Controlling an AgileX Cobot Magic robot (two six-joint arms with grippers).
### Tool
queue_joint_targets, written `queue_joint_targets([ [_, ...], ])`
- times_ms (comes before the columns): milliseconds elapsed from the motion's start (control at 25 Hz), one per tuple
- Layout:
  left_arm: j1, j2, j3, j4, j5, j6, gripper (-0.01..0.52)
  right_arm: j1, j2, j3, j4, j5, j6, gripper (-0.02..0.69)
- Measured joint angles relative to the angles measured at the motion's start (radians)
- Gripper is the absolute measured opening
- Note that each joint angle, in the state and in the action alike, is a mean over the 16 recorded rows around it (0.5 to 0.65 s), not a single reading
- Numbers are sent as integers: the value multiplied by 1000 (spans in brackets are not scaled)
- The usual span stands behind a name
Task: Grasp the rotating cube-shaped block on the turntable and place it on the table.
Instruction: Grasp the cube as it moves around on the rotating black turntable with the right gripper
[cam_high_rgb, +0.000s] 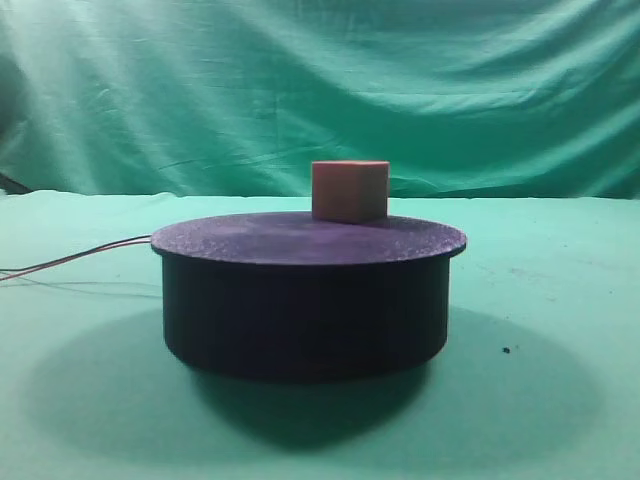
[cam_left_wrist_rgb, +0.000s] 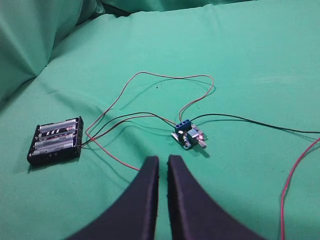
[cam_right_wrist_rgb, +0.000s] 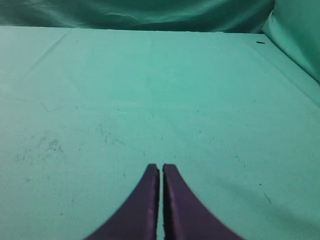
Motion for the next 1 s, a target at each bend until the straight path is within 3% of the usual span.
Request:
queue_joint_targets([
  [560,0,0,0,0,0,0,0,0,0,0,-13,-27,-1,0],
  [1000,0,0,0,0,0,0,0,0,4,-16,19,-362,73,0],
])
